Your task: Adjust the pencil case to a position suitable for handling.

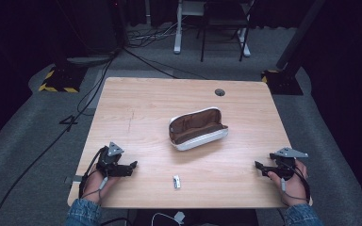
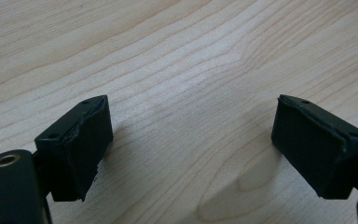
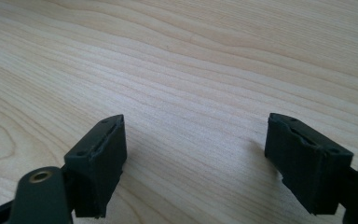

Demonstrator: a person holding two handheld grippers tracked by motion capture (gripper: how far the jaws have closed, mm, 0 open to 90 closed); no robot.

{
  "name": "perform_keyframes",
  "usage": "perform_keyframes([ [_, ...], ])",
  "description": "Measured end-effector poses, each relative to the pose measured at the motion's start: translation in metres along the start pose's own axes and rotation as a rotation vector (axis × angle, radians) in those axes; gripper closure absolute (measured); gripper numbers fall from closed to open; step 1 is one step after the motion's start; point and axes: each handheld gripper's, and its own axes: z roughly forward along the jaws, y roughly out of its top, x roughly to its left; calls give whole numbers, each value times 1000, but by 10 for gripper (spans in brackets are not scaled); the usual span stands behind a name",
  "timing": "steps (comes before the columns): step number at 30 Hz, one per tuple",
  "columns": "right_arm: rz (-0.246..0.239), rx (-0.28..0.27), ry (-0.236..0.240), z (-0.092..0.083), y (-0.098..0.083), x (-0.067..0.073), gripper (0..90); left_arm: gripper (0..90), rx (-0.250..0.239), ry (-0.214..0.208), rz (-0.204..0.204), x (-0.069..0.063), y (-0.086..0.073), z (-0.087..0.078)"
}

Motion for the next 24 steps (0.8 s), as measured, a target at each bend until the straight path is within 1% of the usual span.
perform_keyframes([
  [9, -3, 1, 5, 0, 0, 0, 219, 128, 3, -3, 5, 0, 0, 0],
  [18, -21, -8, 13, -1, 0, 1, 270, 128, 1, -3, 7, 1, 0, 0],
  [21, -20, -8, 14, -2, -1, 2, 274, 128, -2, 0, 17, 1, 1, 1],
  [22, -20, -8, 14, -2, -1, 2, 274, 128, 0, -1, 9, 1, 1, 1],
  [24, -23, -8, 18, -3, -2, 2, 277, 128, -2, -1, 12, 1, 2, 1],
])
